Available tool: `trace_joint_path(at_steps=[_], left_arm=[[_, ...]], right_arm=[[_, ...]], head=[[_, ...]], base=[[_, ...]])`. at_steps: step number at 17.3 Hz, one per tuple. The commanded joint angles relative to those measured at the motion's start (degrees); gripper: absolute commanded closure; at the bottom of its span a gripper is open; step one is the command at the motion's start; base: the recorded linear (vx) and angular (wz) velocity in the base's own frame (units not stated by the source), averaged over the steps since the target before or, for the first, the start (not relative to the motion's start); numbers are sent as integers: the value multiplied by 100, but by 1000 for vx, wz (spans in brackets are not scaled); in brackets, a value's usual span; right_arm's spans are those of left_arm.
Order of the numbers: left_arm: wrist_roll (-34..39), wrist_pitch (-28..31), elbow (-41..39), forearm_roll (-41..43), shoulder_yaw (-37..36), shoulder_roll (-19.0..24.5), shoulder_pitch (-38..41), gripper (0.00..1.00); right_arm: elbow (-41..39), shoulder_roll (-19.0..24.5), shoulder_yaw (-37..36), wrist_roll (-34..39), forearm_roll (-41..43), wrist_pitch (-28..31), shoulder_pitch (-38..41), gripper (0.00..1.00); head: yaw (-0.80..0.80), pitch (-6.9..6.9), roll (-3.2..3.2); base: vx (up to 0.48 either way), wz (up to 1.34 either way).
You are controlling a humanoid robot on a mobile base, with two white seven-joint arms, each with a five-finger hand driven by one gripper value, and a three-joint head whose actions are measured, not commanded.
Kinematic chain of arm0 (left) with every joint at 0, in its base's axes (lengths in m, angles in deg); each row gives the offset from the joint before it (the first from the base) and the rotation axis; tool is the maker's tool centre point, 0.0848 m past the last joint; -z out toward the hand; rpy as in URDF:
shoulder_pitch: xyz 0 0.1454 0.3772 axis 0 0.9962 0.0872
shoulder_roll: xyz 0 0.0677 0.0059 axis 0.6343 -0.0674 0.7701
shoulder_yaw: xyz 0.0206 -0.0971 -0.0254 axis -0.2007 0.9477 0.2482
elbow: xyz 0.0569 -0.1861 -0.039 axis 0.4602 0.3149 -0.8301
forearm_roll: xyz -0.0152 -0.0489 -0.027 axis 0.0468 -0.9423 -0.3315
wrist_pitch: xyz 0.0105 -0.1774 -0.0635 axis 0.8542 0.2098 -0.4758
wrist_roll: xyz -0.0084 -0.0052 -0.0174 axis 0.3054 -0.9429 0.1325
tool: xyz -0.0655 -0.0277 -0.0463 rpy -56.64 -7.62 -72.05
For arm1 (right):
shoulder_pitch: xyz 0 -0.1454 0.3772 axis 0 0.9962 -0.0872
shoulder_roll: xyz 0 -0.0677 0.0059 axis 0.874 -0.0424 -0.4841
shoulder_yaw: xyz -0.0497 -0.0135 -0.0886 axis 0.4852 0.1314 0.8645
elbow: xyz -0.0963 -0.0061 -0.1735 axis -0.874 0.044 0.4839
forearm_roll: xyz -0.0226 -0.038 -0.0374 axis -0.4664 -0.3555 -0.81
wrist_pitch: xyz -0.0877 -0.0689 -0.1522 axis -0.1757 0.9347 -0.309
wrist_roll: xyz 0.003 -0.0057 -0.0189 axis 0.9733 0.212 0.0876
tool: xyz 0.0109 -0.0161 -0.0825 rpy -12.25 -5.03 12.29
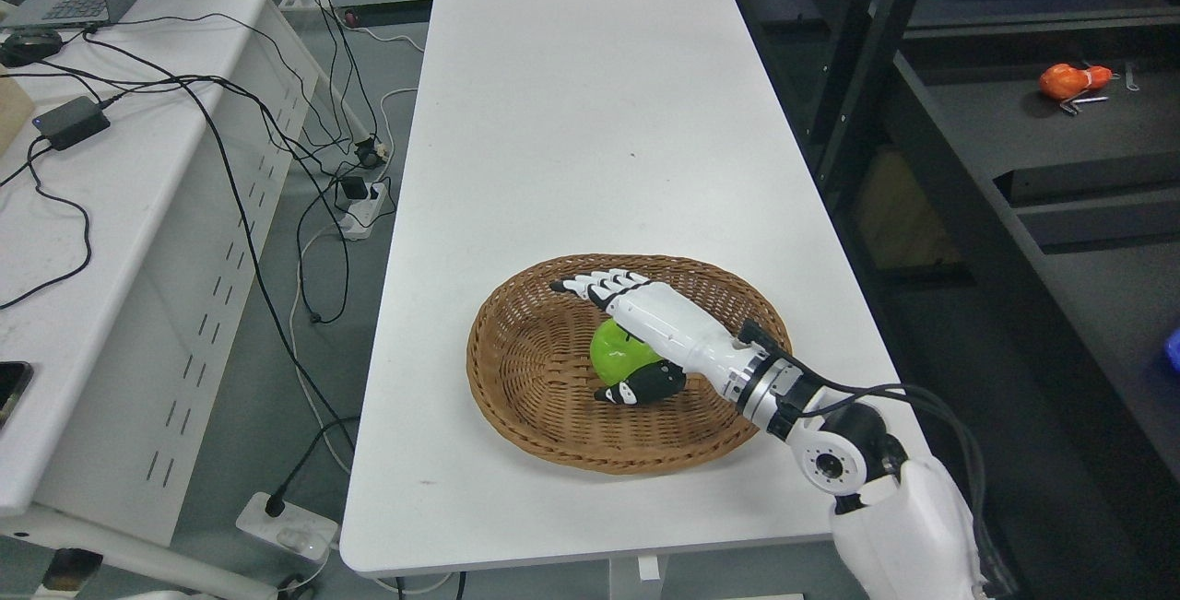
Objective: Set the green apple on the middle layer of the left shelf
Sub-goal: 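Close the right hand fingers around the green apple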
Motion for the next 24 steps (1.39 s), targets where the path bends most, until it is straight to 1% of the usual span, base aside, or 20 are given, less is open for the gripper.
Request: trace_joint_path(at_steps=[1,5,9,14,17,19,20,21,22,24], left_arm=[[0,2,8,0,0,100,-1,0],[0,-6,-1,0,0,100,-1,0],[0,2,-1,0,0,100,-1,0],[0,2,-1,0,0,100,-1,0],[0,2,-1,0,0,100,-1,0],[0,-6,-1,0,0,100,-1,0],[0,2,8,0,0,100,-1,0],[9,2,-1,0,0,100,-1,0],[0,2,-1,0,0,100,-1,0],[0,-7,-1,0,0,100,-1,0]], right_arm=[[797,35,466,-7,-221,37,-380,0],[1044,-26,352,-7,-221,55,-504,0],[1132,-53,167,-7,-221,46,-495,6],[1185,-448,158,-34,-204,46,-469,10],[1185,-589,149,-34,-151,28,-408,17],[1185,-572,-25,-69,-107,-15,-390,26],[1176,-563,-139,-78,-63,-42,-381,33],[1176,-554,-175,-104,-2,-103,-373,48],[1168,-554,-280,-104,59,-182,-364,59],[1141,-571,-457,-104,174,-261,-346,76]], head=[[0,0,0],[0,0,0],[0,0,0],[0,0,0],[0,0,0],[0,0,0],[0,0,0],[0,0,0],[0,0,0],[0,0,0]], base=[[-10,3],[-6,3],[0,0],[0,0],[0,0],[0,0],[0,0],[0,0],[0,0],[0,0]])
